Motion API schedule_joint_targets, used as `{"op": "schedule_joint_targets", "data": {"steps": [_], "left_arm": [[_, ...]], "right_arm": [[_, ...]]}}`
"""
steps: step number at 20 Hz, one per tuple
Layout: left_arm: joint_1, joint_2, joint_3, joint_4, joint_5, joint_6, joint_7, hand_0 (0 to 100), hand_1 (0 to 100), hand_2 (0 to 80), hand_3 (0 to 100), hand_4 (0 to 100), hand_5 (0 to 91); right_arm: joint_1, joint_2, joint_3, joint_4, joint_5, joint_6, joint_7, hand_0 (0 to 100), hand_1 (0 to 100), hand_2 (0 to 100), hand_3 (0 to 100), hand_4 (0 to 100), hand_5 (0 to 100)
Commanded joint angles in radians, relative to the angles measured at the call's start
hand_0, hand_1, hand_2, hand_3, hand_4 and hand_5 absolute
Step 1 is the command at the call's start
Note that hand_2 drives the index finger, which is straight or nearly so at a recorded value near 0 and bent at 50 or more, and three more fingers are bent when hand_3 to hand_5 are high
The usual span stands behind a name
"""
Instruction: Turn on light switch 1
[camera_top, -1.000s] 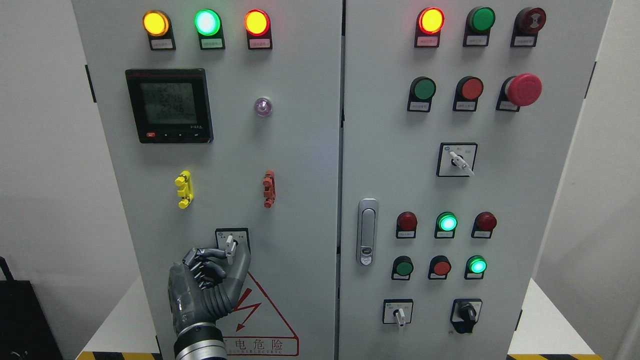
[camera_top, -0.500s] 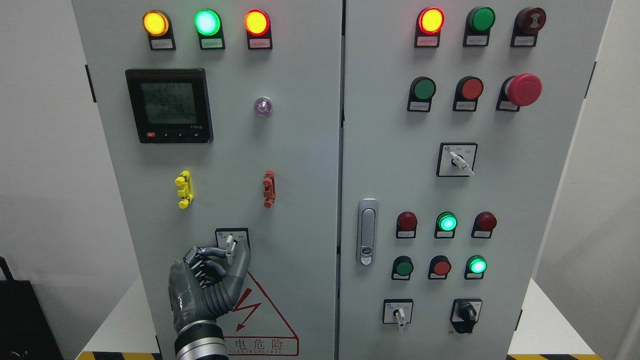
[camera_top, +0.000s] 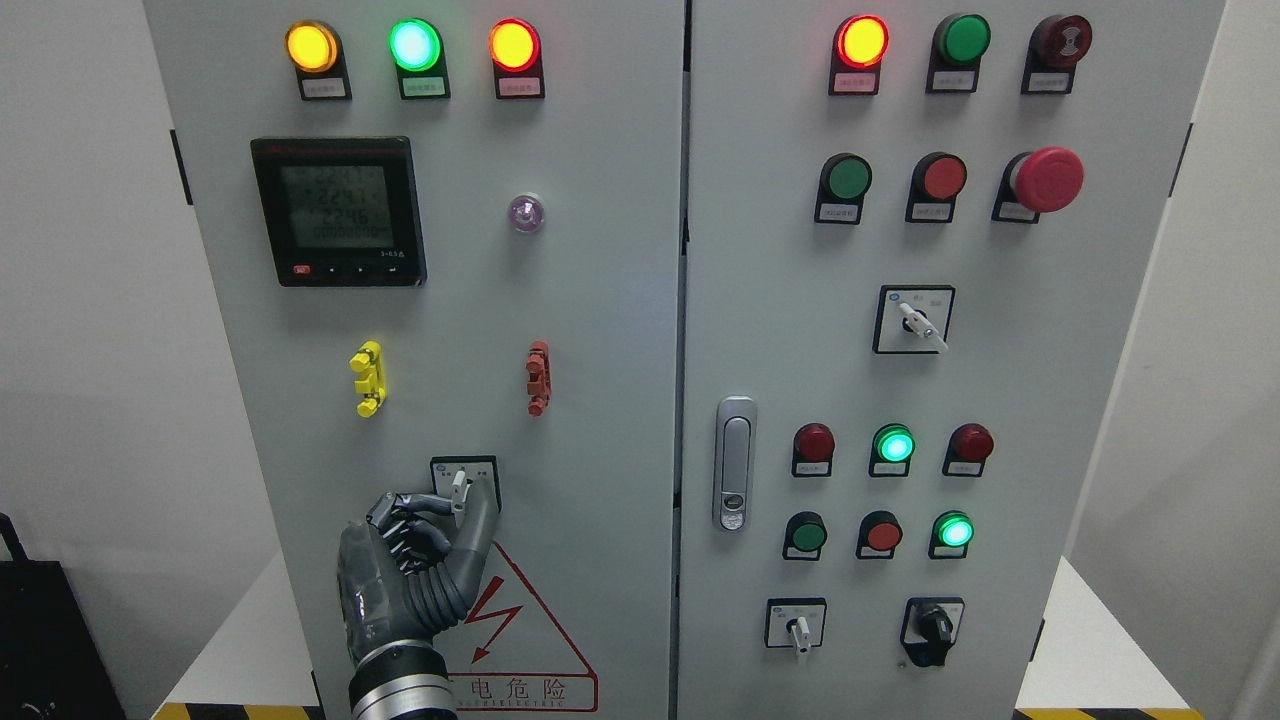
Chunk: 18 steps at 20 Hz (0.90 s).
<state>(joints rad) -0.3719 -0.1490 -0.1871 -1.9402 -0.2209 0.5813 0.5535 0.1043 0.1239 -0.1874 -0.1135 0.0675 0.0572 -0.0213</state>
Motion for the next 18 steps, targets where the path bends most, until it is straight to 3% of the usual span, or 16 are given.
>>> {"op": "schedule_joint_targets", "data": {"steps": [1,18], "left_arm": [[0.004,0.002,0.0,0.0,0.0,0.003,0.0,22,64,61.6,94,90,80.9],[0.001,0.0,-0.015,0.0,0.002,0.003,-0.001,32,61,61.7,94,91,81.7]], "right_arm": [[0.0,0.0,0.0,0.0,0.0,0.0,0.0,0,0,0,0,0,0],[0.0,0.0,0.0,0.0,0.0,0.0,0.0,0,0,0,0,0,0]]}}
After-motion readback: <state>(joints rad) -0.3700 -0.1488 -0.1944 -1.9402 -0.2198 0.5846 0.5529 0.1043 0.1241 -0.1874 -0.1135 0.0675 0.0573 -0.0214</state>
